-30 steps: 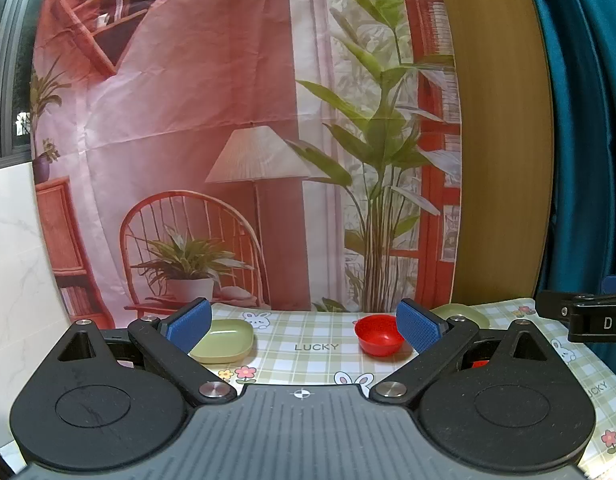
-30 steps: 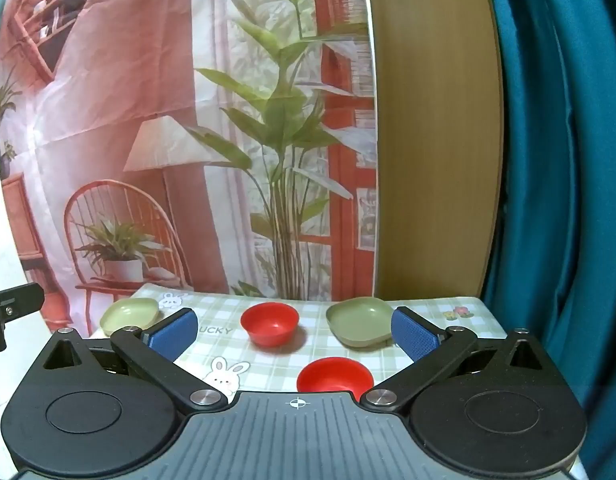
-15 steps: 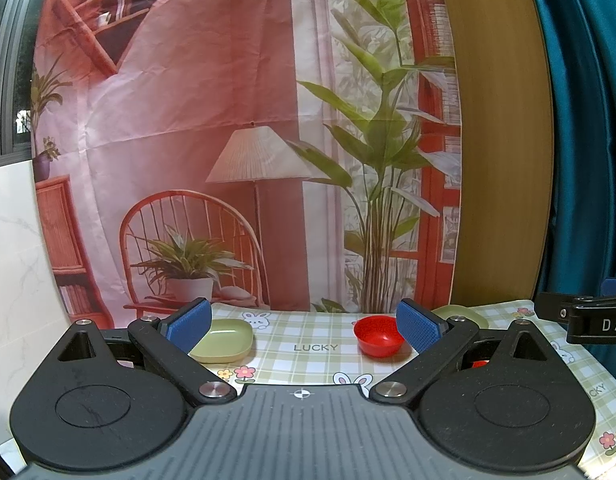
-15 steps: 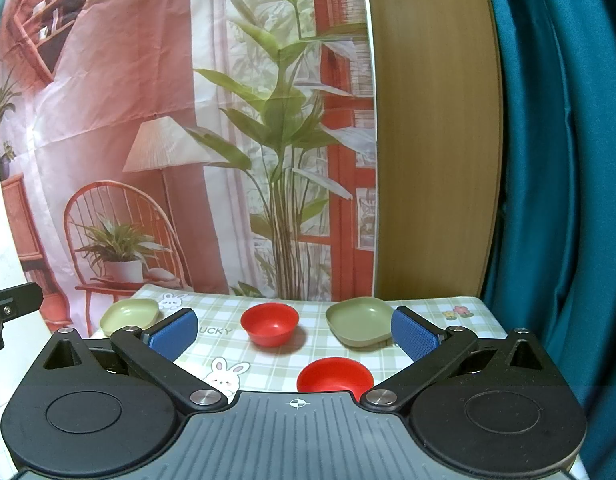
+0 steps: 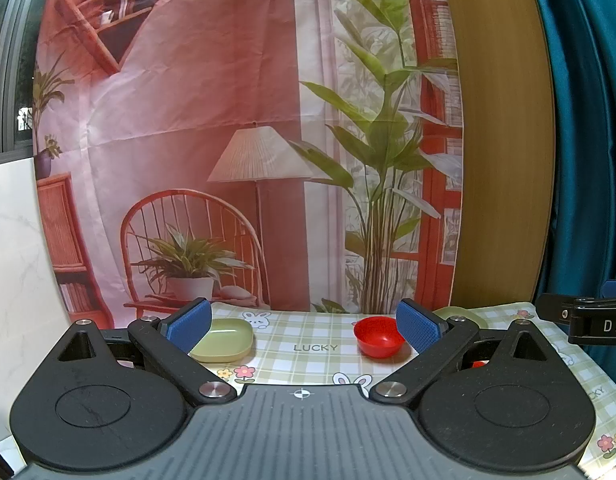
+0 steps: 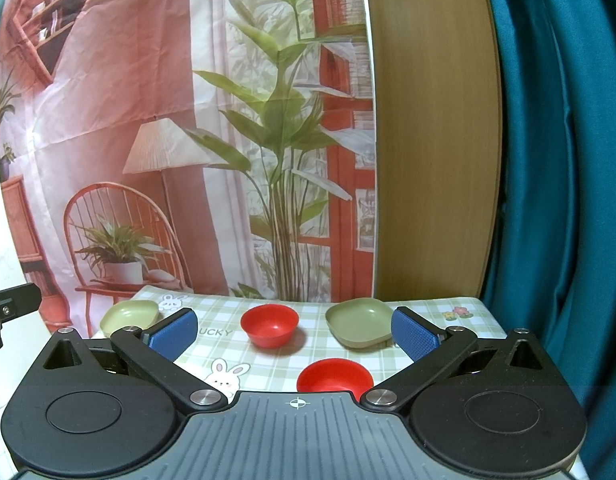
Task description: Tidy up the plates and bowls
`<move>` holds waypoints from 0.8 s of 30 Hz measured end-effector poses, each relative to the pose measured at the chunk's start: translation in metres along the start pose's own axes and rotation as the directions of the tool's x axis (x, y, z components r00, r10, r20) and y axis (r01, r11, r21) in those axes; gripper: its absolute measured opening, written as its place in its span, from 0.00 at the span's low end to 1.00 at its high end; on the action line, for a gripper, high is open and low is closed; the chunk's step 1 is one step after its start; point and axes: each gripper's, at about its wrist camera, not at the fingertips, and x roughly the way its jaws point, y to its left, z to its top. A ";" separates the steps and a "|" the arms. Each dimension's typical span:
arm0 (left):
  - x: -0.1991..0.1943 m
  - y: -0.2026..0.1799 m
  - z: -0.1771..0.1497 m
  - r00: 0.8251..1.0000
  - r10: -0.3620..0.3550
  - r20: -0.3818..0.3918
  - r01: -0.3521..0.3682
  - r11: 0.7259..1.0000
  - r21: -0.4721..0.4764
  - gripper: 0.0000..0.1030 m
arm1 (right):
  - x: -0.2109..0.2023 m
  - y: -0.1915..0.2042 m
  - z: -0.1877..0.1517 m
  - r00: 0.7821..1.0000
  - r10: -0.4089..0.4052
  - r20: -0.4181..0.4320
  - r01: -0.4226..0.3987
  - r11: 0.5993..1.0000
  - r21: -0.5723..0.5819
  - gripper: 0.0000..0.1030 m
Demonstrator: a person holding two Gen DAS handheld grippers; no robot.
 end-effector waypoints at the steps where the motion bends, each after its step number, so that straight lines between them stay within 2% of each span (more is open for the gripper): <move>1: 0.000 0.000 0.000 1.000 0.000 0.000 0.000 1.000 -0.002 0.97 | 0.000 0.000 0.000 1.000 0.000 0.000 0.000 1.000 0.000 1.00; 24: 0.002 -0.001 0.001 1.000 -0.001 -0.004 0.001 1.000 -0.019 0.97 | 0.000 0.000 0.001 1.000 0.001 0.002 -0.001 1.000 0.001 1.00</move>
